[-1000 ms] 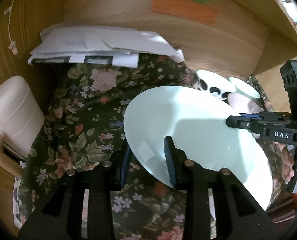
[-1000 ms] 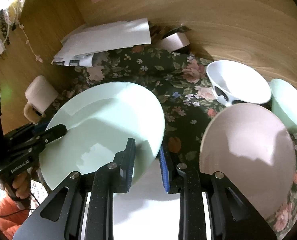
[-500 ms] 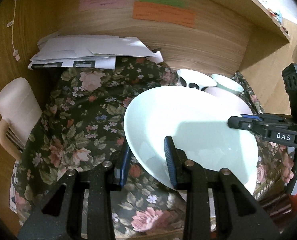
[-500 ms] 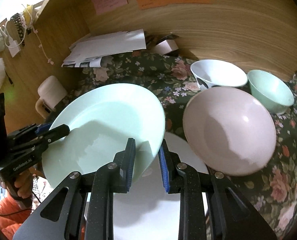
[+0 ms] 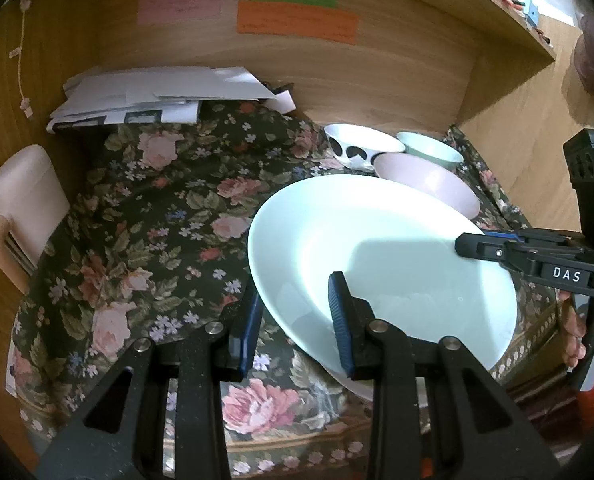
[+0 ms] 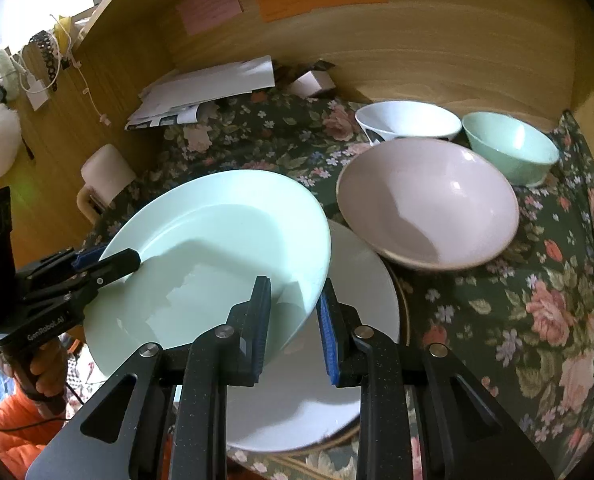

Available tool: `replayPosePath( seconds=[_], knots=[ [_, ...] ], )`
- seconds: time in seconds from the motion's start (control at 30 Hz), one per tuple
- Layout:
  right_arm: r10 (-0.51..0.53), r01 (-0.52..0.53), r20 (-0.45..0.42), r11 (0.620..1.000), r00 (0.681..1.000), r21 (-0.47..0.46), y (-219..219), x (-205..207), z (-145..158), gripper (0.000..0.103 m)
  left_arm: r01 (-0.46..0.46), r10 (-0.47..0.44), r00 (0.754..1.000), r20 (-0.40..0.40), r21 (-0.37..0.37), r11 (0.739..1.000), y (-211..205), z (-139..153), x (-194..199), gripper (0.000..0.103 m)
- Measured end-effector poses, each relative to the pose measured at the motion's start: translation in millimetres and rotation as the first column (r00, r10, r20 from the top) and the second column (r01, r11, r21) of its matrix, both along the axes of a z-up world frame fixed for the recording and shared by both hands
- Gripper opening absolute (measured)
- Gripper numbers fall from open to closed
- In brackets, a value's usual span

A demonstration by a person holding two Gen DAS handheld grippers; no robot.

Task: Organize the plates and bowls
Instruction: 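Carry the mint green plate with both grippers over the white plate stack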

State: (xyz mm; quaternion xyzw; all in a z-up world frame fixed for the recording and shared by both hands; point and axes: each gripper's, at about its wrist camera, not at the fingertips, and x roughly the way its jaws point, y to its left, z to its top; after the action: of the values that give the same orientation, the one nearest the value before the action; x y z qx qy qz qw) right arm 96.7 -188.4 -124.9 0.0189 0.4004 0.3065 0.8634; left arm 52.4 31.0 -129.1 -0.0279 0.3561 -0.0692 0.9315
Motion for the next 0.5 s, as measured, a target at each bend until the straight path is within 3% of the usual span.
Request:
replayPosePath(
  seconds=[0.5],
  knots=[
    [-0.016,0.017,-0.066,1.000,0.998,0.012,-13,-9,-27,0.021,0.013,-0.012,0.998,-0.059,0.023,1.000,-16,-22,-4,0.033]
  ],
)
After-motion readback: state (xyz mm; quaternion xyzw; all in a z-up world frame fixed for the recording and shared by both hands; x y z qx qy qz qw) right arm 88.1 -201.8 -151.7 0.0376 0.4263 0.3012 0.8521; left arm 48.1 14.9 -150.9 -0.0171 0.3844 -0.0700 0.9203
